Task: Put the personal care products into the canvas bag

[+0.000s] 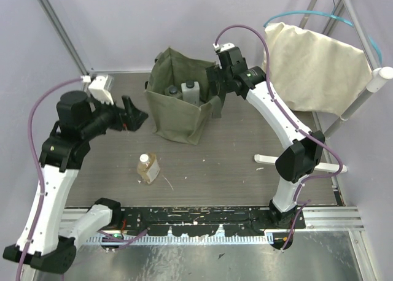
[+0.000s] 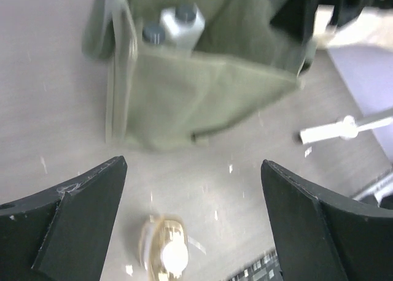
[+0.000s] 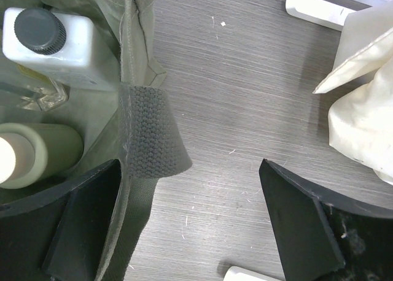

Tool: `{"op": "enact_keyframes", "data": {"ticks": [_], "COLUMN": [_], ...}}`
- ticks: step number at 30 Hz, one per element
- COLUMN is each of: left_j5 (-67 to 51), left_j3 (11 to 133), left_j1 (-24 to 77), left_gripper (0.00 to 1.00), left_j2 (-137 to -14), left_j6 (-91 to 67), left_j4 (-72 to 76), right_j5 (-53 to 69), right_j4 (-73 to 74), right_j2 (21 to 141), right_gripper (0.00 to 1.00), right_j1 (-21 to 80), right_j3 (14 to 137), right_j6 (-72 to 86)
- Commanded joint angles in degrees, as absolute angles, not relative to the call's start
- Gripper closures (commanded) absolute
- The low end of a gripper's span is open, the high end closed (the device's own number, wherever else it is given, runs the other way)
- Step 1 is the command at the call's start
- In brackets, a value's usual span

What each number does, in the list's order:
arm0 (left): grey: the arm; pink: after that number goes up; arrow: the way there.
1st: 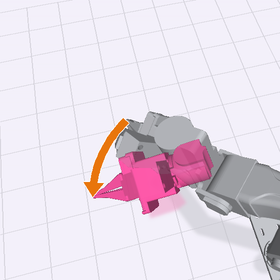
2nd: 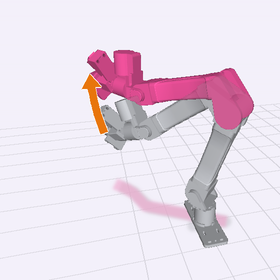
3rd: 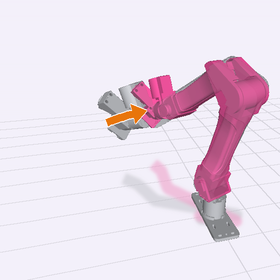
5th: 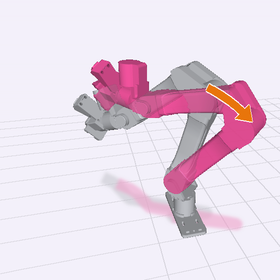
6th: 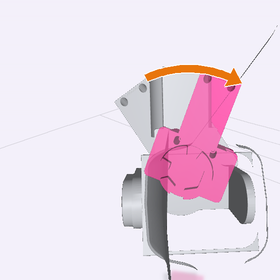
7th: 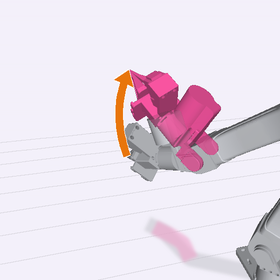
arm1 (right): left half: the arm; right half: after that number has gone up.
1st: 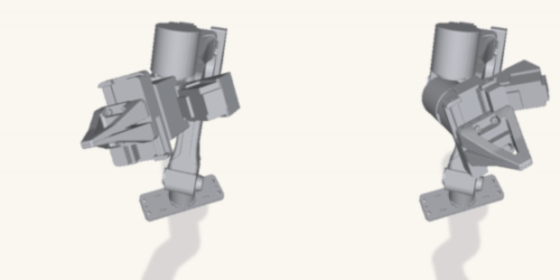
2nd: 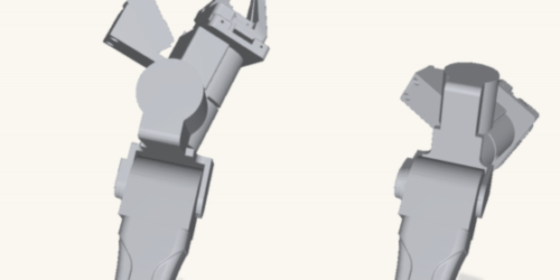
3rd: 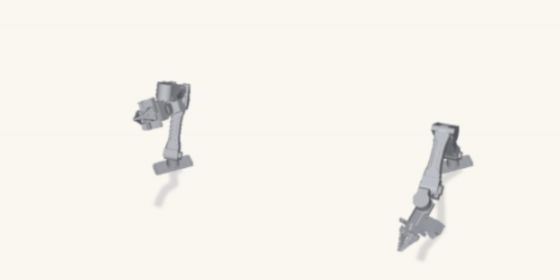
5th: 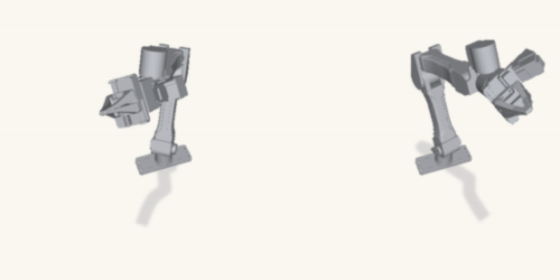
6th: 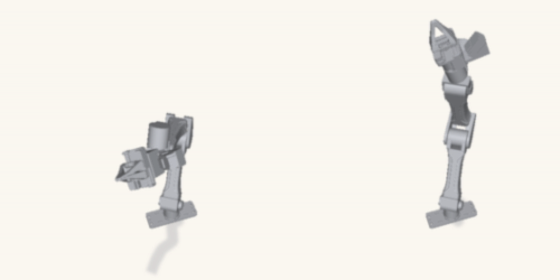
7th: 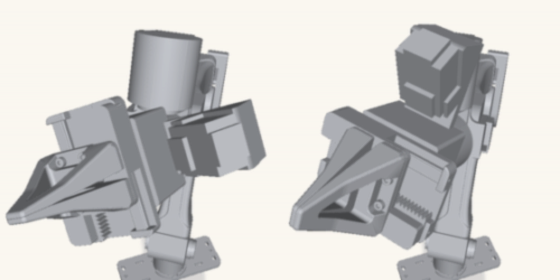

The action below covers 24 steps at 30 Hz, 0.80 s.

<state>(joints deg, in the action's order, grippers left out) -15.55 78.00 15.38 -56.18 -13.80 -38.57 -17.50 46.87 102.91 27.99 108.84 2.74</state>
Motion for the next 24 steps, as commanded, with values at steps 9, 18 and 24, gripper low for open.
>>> {"op": "enact_keyframes", "data": {"ticks": [9, 18, 24], "left_j5": [-16.2, -19.1, -19.4], "left_j3": [70.4, 67.3, 64.4], "left_j1": [16.7, 17.3, 18.1], "left_gripper": [0.02, 0.02, 0.02], "left_j2": [-52.2, -60.2, -64.6], "left_j6": [-15.8, -13.8, -12.9], "left_j4": [-72.4, -68.8, -65.0], "right_j5": [-14.8, -14.8, -16.4], "right_j4": [46.9, 47.5, 47.9], "right_j2": [105.2, 105.4, 105.0], "right_gripper": [0.00, 0.00, 0.00], "right_j1": [27.2, 27.3, 27.2], "right_j3": [114.5, 115.1, 114.5], "right_j6": [1.6, 1.4, 0.9]}}
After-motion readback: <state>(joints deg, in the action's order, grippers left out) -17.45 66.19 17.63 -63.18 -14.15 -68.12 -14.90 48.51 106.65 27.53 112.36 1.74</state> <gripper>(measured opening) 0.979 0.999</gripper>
